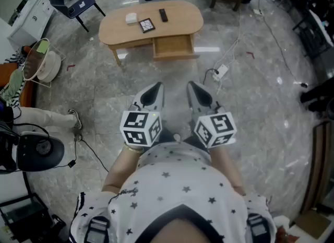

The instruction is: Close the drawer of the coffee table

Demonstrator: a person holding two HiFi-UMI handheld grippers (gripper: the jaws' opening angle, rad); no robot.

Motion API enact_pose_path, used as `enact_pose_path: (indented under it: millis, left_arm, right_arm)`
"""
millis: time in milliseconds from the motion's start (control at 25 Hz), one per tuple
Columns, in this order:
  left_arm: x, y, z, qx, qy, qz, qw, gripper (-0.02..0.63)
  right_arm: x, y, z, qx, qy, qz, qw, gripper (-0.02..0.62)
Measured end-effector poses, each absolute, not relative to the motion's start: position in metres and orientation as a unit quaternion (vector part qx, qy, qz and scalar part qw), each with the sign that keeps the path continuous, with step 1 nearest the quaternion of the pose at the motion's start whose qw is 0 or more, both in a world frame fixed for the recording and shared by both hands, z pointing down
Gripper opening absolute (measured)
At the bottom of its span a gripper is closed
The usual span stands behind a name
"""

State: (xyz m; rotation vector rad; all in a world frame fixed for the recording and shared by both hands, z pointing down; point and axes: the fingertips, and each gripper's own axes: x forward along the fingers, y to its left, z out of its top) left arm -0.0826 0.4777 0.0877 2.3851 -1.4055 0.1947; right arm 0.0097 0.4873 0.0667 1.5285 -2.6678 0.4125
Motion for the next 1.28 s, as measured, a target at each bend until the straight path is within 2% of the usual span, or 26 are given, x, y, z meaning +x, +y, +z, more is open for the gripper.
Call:
enact_pose_path:
  millis: [640,1280]
  left_arm:
    - [-0.079,0.507,0.081,0.849,-0.501,0.075,0.152,0.000]
    - [-0.074,0.508,0.083,0.852,-0.493,0.079,0.160,0.000]
  right_arm:
    - [0.008,0.516,0.071,0.494,-0.859,0.131,0.022,0.005]
    - [0.006,0.519,0.068,0.478,-0.866,0.150,-0.001,0.006]
